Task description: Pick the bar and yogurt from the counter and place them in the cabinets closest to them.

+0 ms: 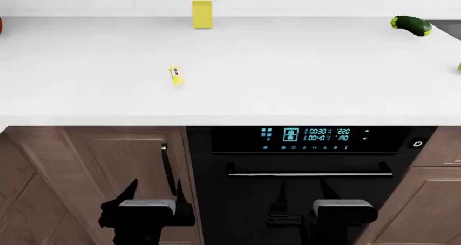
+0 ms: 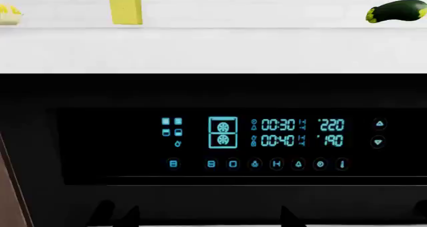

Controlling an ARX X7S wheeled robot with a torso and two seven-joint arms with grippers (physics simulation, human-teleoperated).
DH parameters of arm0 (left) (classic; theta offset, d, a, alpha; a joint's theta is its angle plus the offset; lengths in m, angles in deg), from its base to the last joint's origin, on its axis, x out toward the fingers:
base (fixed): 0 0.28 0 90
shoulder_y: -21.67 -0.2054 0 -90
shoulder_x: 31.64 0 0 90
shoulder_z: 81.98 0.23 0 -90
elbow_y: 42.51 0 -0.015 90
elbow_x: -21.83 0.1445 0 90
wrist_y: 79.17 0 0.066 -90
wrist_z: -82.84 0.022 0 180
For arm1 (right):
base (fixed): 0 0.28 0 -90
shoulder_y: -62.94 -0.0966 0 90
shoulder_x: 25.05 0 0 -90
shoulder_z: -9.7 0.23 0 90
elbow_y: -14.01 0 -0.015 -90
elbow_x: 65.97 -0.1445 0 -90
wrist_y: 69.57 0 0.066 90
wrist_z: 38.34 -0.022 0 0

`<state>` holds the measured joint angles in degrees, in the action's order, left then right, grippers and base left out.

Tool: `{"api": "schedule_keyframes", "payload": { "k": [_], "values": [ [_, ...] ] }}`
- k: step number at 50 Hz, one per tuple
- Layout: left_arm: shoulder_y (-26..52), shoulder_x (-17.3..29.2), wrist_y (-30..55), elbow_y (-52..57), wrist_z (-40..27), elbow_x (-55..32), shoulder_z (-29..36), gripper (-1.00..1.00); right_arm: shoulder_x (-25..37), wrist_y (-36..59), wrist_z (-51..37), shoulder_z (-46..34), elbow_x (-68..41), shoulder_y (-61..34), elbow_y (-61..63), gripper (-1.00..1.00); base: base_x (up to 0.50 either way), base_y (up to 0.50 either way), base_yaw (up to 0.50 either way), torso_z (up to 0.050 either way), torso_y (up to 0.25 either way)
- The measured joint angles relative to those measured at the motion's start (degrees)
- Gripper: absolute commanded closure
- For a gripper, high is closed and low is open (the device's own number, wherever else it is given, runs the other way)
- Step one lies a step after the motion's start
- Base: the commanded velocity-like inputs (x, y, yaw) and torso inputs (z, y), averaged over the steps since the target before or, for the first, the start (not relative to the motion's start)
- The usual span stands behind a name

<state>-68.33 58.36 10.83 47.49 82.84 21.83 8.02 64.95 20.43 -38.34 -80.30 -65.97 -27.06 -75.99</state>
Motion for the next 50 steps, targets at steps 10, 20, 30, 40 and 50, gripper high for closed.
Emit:
{"api": "schedule_keyframes", "payload": {
  "k": [10,20,30,40,50],
  "values": [
    [0.32,1.52,7.7,8.54,-0.77,-0.92,1.19,-1.0,1.61,5.54,-1.06,-1.5,0.08,-0.22,7.49,-1.0,0.0,0.0,0.0,0.0,0.0],
    [3.98,3.37,20.86,22.75,-1.96,-1.86,1.7,-1.0,4.15,17.82,-1.93,-2.17,0.81,-3.18,24.2,-1.0,0.09,0.22,0.0,0.0,0.0],
    [7.42,5.1,28.74,31.86,-2.97,-2.72,1.41,-1.0,6.39,28.9,-1.86,-2.27,0.93,-7.94,37.08,-1.0,0.25,0.5,0.0,0.035,0.0],
    [8.92,6.41,32.54,37.03,-4.1,-3.67,-0.03,-1.0,7.65,35.48,-2.16,-1.77,0.67,-10.81,43.93,-1.0,0.1,0.49,0.0,0.05,0.0],
    [9.42,7.49,34.18,39.75,-4.99,-4.01,-0.43,-1.0,8.71,39.24,-2.44,-2.09,0.63,-12.32,47.69,-1.0,0.02,0.23,0.0,0.05,0.0]
  ]
}}
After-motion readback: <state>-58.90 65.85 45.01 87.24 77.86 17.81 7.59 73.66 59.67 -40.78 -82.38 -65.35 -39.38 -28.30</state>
